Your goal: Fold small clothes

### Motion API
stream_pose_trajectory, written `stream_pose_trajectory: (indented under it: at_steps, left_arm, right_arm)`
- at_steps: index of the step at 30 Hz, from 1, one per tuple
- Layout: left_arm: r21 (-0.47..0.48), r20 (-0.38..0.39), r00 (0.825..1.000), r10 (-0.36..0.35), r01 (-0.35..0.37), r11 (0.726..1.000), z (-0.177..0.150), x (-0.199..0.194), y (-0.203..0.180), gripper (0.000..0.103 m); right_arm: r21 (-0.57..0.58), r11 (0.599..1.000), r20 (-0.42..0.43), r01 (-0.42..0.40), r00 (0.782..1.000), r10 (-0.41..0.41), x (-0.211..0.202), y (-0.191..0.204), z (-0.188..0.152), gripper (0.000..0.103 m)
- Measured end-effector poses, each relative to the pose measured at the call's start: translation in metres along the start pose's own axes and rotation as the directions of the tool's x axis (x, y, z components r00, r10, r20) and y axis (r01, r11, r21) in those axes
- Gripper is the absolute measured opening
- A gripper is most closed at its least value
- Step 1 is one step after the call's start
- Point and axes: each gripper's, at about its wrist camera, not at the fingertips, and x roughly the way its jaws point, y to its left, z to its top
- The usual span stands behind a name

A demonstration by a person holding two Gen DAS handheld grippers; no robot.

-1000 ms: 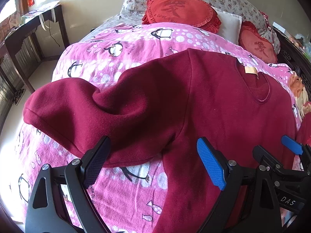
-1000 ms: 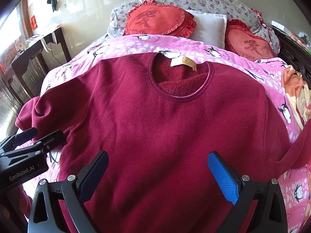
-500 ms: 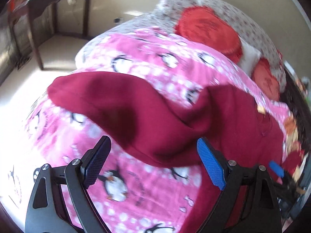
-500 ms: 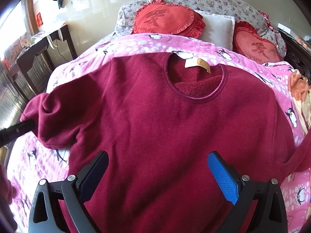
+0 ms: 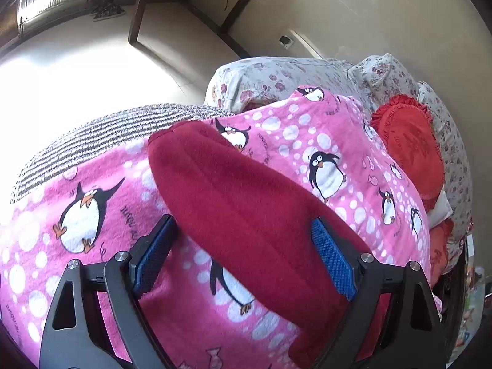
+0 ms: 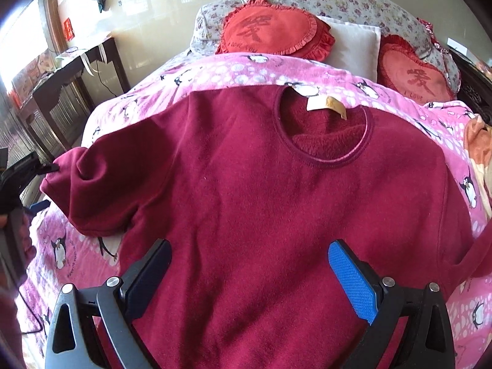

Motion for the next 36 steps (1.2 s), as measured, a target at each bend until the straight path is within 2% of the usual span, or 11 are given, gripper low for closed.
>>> stream_pose_trajectory:
  at_steps: [3, 5, 6, 9, 13, 17, 21, 25, 30, 33, 36]
  left_arm:
    - [0.051, 0.000, 1.000, 0.002, -0.002, 0.999, 0.001, 0.007, -0.013, 0.079]
    - [0.100, -0.034, 0.999, 0.028, -0.024, 0.995, 0.000, 0.015, -0.023, 0.028]
    - [0.120, -0.043, 0.999, 0.030, -0.025, 0.992, 0.000, 0.015, -0.027, 0.021]
    - [0.148, 0.022, 1.000, -0.001, -0.002, 0.989, -0.003, -0.011, -0.046, 0.015]
    - [0.285, 0.095, 0.980, -0.173, 0.139, 0.948, -0.023, -0.072, -0.112, 0.014]
    - [0.464, 0.039, 0.946, -0.323, 0.269, 0.844, -0.075, -0.110, -0.192, 0.013]
    - [0.595, -0.121, 0.923, -0.366, 0.363, 0.717, -0.158, -0.112, -0.255, 0.013]
    - [0.659, -0.292, 0.899, -0.327, 0.437, 0.612, -0.243, -0.086, -0.278, 0.013]
    - [0.726, -0.484, 0.857, -0.174, 0.505, 0.467, -0.339, -0.058, -0.276, 0.015]
    - [0.775, -0.494, 0.860, -0.123, 0.500, 0.386, -0.362, -0.069, -0.268, 0.022]
    - [0.767, -0.527, 0.837, -0.149, 0.544, 0.341, -0.353, -0.097, -0.257, 0.038]
  right_arm:
    - [0.013, 1.000, -0.008, 0.008, 1.000, -0.008, 0.003, -0.005, 0.000, 0.101]
    - [0.032, 0.999, -0.013, 0.003, 1.000, -0.002, 0.006, -0.011, -0.001, 0.101]
    - [0.041, 0.999, -0.015, -0.001, 1.000, 0.001, 0.007, -0.012, -0.001, 0.101]
    - [0.055, 0.998, -0.018, -0.015, 1.000, 0.016, 0.006, -0.016, -0.002, 0.101]
    - [0.044, 0.999, 0.005, 0.010, 1.000, -0.010, 0.000, -0.024, -0.002, 0.101]
    - [0.099, 0.995, 0.015, 0.014, 1.000, -0.016, -0.005, -0.044, -0.002, 0.101]
    - [0.159, 0.987, 0.033, 0.031, 0.999, -0.037, -0.017, -0.074, -0.005, 0.101]
    - [0.198, 0.977, 0.036, 0.084, 0.995, -0.092, -0.031, -0.111, -0.013, 0.101]
    - [0.247, 0.958, 0.014, 0.148, 0.988, -0.156, -0.044, -0.162, -0.030, 0.101]
    - [0.292, 0.945, 0.011, 0.151, 0.987, -0.161, -0.052, -0.187, -0.040, 0.101]
    - [0.329, 0.937, 0.025, 0.117, 0.991, -0.133, -0.061, -0.199, -0.047, 0.101]
